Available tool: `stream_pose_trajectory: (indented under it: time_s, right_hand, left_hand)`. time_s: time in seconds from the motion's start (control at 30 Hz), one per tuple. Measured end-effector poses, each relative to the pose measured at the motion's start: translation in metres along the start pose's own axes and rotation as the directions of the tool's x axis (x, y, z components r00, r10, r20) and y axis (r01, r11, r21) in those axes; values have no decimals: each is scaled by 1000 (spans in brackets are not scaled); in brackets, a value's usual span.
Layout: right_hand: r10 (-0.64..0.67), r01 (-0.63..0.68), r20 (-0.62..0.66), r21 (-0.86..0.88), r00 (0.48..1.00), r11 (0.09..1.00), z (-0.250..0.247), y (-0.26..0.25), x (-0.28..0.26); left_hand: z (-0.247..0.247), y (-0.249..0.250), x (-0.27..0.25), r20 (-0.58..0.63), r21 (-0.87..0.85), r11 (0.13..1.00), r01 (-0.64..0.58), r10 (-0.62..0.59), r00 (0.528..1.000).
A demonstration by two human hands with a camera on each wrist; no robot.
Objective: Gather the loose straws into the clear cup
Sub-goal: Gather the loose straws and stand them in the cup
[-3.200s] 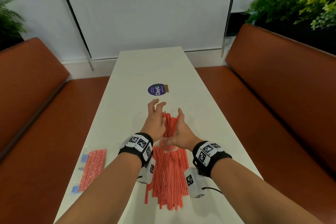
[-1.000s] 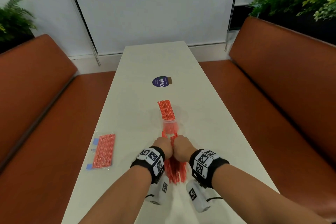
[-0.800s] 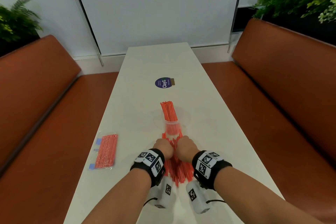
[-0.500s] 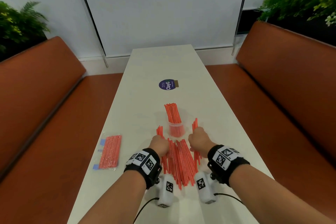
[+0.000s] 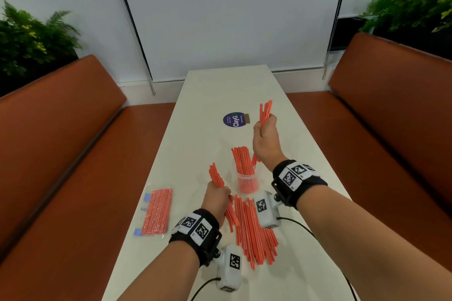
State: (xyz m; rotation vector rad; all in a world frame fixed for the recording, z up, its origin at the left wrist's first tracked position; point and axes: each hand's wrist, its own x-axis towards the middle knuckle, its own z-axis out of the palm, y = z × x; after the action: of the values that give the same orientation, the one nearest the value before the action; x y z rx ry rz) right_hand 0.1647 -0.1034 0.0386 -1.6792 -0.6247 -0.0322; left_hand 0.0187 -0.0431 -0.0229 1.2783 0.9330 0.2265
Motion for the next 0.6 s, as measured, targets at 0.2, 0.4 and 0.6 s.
stream_pose_trajectory:
  time_s: [0.2,0.4,0.6]
  right_hand:
    - [-5,4,36,33,999,999,23,35,-18]
    - [23,-27,52,79,998,997,22,45,-22]
    - [-156,185,142,-226,977,956,12,48,-16]
  left_hand:
    - [-6,0,3,-68,-64,995,-77,73,995]
    - [-11,-2,6,-93,-64,990,-125,119,989]
    - [-6,2,2,-55,-95,986,-138,134,990]
